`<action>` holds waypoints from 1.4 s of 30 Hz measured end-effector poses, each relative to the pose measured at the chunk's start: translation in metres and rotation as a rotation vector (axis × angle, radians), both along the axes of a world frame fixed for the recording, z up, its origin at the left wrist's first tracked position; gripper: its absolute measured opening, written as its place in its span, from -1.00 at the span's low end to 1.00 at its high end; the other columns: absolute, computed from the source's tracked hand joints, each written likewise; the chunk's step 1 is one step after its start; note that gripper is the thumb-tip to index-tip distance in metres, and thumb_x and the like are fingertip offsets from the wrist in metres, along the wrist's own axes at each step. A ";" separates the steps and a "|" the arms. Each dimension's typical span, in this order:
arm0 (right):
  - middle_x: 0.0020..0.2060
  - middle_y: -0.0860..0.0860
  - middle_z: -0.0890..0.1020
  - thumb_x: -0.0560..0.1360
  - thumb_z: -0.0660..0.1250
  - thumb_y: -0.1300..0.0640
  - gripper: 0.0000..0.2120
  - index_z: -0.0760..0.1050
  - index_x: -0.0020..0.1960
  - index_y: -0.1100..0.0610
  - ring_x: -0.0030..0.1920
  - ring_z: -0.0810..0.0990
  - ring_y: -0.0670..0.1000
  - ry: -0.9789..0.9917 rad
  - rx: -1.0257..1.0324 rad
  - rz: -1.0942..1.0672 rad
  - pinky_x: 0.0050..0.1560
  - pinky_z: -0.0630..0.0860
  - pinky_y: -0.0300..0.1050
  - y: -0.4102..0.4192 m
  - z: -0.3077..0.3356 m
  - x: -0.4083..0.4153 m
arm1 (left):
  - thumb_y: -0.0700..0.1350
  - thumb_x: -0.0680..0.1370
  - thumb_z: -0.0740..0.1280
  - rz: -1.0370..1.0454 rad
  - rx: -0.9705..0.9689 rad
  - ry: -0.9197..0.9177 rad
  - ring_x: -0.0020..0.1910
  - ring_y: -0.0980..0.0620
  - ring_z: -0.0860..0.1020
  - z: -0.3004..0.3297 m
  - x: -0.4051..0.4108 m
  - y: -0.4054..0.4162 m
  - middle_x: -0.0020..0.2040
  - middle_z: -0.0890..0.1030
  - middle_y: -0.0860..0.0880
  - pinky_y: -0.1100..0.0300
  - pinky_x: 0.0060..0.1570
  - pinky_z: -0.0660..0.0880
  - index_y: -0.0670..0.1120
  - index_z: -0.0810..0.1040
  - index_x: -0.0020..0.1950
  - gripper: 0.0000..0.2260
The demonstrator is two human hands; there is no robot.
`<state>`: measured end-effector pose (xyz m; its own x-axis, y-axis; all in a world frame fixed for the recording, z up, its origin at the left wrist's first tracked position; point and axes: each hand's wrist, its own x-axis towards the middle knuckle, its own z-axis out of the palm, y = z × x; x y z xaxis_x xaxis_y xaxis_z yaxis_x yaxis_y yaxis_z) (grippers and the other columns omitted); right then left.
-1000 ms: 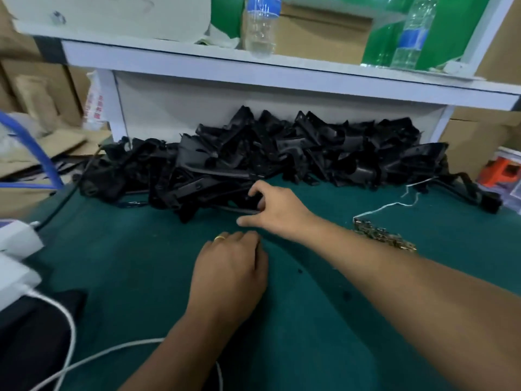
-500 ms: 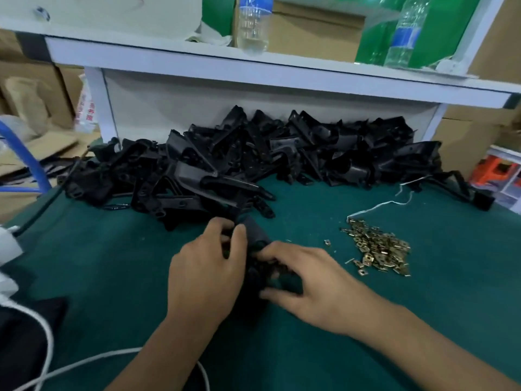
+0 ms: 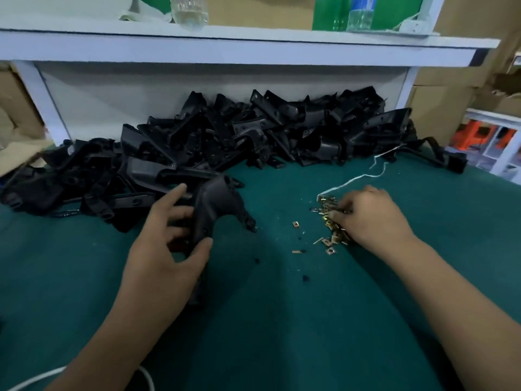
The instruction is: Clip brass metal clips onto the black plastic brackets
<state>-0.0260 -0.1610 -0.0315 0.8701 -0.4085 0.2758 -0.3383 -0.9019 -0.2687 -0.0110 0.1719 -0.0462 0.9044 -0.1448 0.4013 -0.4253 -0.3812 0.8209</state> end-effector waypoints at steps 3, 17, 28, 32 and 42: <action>-0.06 0.09 0.61 0.53 0.51 0.01 -0.87 0.68 -0.05 0.07 0.11 0.53 0.18 -0.050 -0.014 0.050 0.05 0.49 0.02 0.005 0.002 0.000 | -0.10 0.56 0.43 0.008 -0.008 -0.095 0.12 0.42 0.51 0.004 -0.006 -0.001 0.23 0.45 0.49 0.37 -0.05 0.44 0.38 0.21 0.53 -0.31; 0.08 -0.05 0.66 0.72 0.12 -0.09 -0.63 0.66 0.14 0.04 0.14 0.60 -0.07 -0.215 0.353 0.440 0.18 0.47 -0.20 0.037 0.009 -0.012 | -0.15 0.63 0.36 0.055 0.192 -0.111 0.11 0.43 0.44 -0.008 0.007 0.004 0.08 0.48 0.33 0.40 -0.08 0.37 0.17 0.49 0.42 -0.61; -0.36 -0.08 0.56 0.68 0.33 0.09 -0.79 0.68 -0.07 0.07 -0.40 0.43 -0.06 -0.434 0.905 0.522 -0.37 0.44 -0.12 0.074 -0.002 -0.010 | -0.07 0.58 0.35 0.052 0.322 -0.080 -0.09 0.18 0.52 -0.008 0.004 0.003 0.06 0.43 0.23 0.08 -0.16 0.55 0.15 0.47 0.32 -0.68; -0.19 0.18 0.71 0.69 0.26 0.27 -0.86 0.56 0.06 0.32 -0.32 0.61 0.05 -0.419 1.094 0.578 -0.30 0.61 -0.12 0.079 -0.005 -0.009 | -0.01 0.63 0.33 0.046 0.303 -0.105 -0.06 0.21 0.49 -0.010 0.005 0.002 0.04 0.43 0.25 0.16 -0.18 0.46 0.18 0.46 0.21 -0.81; -0.04 0.16 0.77 0.70 0.24 0.26 -0.92 0.48 0.12 0.28 -0.04 0.77 0.18 -0.430 1.228 0.531 -0.02 0.72 0.01 0.079 -0.003 -0.009 | -0.09 0.65 0.32 0.047 0.337 -0.080 -0.05 0.14 0.49 -0.007 0.012 0.006 0.02 0.48 0.17 0.21 -0.18 0.35 0.12 0.47 0.26 -0.79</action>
